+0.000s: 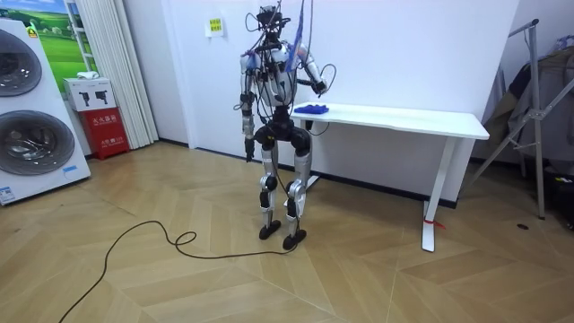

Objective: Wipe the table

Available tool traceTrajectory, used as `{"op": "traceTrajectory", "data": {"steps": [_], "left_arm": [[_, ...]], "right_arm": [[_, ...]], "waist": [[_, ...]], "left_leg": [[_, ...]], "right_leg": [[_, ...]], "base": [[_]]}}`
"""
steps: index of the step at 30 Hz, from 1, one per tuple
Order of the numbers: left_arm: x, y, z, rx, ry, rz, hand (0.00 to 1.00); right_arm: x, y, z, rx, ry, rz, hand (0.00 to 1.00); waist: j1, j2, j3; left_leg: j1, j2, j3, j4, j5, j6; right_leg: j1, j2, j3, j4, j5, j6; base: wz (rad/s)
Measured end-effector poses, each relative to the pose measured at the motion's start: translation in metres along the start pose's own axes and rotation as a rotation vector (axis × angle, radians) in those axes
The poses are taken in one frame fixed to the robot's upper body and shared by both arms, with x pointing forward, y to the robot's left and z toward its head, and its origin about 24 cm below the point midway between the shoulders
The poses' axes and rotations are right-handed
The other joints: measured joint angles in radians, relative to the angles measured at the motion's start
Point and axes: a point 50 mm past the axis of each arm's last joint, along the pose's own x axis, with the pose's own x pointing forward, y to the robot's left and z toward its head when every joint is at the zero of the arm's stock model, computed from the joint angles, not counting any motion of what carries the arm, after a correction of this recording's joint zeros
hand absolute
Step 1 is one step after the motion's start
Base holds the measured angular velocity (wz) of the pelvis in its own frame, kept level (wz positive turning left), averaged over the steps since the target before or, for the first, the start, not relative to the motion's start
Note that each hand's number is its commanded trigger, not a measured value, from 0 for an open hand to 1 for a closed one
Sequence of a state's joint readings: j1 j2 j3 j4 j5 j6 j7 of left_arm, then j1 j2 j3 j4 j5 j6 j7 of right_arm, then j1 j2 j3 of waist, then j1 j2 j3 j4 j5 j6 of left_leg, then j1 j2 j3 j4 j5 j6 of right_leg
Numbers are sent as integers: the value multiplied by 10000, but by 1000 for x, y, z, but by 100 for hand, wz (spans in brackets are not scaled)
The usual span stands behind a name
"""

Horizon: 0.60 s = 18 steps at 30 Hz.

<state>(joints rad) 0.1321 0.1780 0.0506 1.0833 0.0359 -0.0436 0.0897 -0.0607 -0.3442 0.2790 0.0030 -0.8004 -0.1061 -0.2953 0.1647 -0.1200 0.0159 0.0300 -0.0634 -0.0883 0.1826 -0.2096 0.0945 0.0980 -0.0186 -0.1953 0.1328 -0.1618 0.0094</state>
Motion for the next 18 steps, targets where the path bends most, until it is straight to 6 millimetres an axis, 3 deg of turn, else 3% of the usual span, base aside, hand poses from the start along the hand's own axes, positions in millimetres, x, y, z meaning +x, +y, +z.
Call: {"op": "traceTrajectory", "data": {"steps": [8, 10, 15, 18], "left_arm": [[0, 0, 2, 168, -61, -64, 0], [1, -1, 2, 193, -49, -78, 0], [1, -2, 1, 271, -1, -125, 0], [1, -2, 1, 274, -2, -52, 0]], "right_arm": [[-25, 51, -29, -978, 1179, 3076, 0], [-31, 59, -34, -1074, 1380, 3549, 0], [-43, 69, -46, -1628, 1590, 3801, 0], [-46, 72, -49, -1698, 1689, 3783, 0]], "waist": [[271, 182, 54], [270, 215, 39], [239, 292, -99], [244, 308, -103]], "left_leg": [[-21, -23, -15, 138, 0, 0], [-26, -18, -13, 127, 0, 0], [19, -22, -20, 132, 0, 0], [99, -26, -24, 122, 0, 0]], "right_leg": [[1, -90, 4, -1, 0, 1], [-4, -85, 7, -5, 0, 1], [55, -93, -18, -5, 0, 1], [143, -94, -29, -12, 0, 1]], "base": [[3], [0], [1], [0]]}}
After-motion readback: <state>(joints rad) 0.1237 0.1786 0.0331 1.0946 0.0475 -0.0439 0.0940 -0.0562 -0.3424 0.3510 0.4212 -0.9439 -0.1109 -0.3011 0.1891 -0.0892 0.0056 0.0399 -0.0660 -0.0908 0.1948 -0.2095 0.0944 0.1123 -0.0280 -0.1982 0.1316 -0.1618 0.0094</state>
